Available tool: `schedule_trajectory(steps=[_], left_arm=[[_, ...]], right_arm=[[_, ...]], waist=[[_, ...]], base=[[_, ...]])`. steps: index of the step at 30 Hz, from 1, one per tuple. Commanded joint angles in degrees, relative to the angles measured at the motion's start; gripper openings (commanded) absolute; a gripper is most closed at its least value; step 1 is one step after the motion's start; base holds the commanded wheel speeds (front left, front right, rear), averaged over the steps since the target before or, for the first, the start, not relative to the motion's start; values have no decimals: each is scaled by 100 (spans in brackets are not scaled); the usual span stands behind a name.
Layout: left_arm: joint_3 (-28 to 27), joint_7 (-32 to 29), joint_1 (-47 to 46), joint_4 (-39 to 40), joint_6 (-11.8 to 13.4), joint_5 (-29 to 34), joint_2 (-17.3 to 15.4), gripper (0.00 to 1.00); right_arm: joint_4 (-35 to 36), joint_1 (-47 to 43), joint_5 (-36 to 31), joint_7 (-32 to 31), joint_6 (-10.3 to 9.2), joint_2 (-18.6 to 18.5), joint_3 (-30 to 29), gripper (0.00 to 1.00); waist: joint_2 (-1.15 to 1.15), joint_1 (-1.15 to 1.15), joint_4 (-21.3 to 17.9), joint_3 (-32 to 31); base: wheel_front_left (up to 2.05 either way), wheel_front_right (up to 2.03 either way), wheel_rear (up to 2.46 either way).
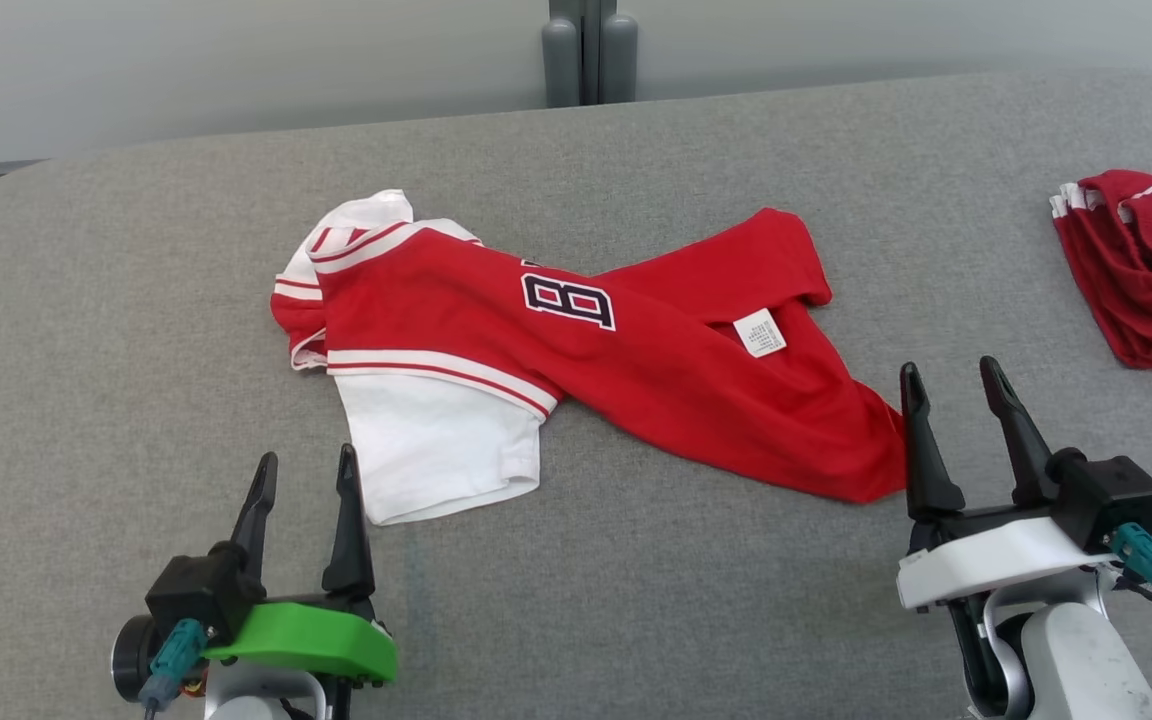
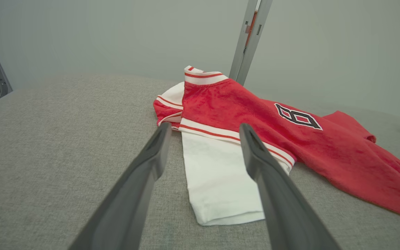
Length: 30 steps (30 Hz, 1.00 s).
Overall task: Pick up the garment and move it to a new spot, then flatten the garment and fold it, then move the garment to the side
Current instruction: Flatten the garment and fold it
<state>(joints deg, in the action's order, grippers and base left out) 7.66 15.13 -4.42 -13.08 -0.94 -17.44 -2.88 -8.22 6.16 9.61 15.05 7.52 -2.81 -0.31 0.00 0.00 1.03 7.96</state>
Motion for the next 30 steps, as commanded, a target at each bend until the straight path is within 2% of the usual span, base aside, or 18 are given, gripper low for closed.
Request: schedule_trajectory(steps=[1,9,20,30], left_arm=[[48,-1,121,56,57,-71,-8,100],[187,-1,249,145,192,-89,-7,100],[235,-1,258,93,203,-61,-7,100],[435,-136,-111,-1203,158,-287,-10,100]], right_arm=[[-32,-54,25,17,-7,-16,65,100],[-142,-125,-29,17,-8,-16,144,100],[-205,-69,-57,17,-8,-16,134,100],[-317,18,-43,16,-8,-16,50,100]], waist=[[0,0,54,-98],[0,0,80,-198],[0,0,56,-156],[0,0,-197,113]], base=[[0,0,0],[0,0,0],[0,0,0],[0,0,0]])
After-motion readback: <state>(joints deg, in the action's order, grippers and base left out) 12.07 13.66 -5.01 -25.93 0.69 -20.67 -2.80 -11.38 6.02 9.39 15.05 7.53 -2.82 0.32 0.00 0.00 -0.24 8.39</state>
